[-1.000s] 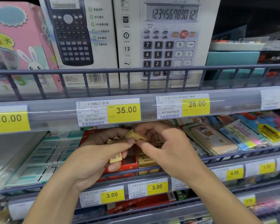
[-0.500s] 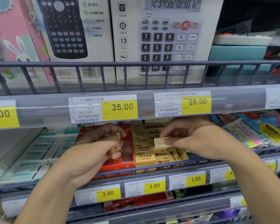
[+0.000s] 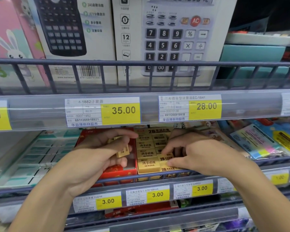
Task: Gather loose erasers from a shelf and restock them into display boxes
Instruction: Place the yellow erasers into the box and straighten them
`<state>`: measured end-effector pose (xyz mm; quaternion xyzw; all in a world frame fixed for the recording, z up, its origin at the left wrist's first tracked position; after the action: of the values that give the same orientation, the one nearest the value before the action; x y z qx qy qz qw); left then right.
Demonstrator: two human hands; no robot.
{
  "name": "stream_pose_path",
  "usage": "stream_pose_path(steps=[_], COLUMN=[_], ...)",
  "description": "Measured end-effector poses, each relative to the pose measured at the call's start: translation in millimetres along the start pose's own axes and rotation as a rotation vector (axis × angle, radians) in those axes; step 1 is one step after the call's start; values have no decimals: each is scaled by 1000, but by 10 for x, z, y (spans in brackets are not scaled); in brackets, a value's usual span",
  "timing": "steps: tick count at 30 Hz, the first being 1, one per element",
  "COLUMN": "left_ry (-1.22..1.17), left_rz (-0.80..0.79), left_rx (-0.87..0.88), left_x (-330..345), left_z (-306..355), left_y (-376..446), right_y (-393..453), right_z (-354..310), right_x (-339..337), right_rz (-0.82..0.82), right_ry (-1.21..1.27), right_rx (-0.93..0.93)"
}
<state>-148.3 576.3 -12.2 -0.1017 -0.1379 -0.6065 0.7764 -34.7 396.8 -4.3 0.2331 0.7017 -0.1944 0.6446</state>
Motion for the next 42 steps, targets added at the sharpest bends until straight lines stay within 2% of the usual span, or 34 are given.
stream_pose_path(steps=[10, 15, 20, 25, 31, 42], left_ry=[97, 101, 56, 74, 123, 208], left_rz=[-23, -16, 0, -36, -53, -79], left_rx=[21, 56, 48, 15, 7, 11], left_x=[41, 81, 61, 69, 48, 53], left_z=[8, 38, 30, 10, 23, 2], left_y=[-6, -28, -50, -65, -67, -47], right_y=[-56, -81, -2, 31, 7, -29], right_z=[-39, -299, -671, -704, -471, -419], right_x=[-22, -175, -140, -87, -53, -82], right_rz=[-18, 206, 200, 246, 384, 380], right_ry=[-50, 326, 556, 704, 773, 950], right_rx=[20, -6, -157, -162, -17, 27])
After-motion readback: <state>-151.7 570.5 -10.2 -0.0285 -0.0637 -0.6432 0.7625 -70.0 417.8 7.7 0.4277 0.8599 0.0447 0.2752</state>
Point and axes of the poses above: each hand's wrist, its own y-axis towards the middle knuckle, its own x-axis out of the palm, z = x × y, the point moved 8 cm from there along y, towards the middle knuckle, and after that the axes turned 13 degrees about -y, right-handed, at the moved point
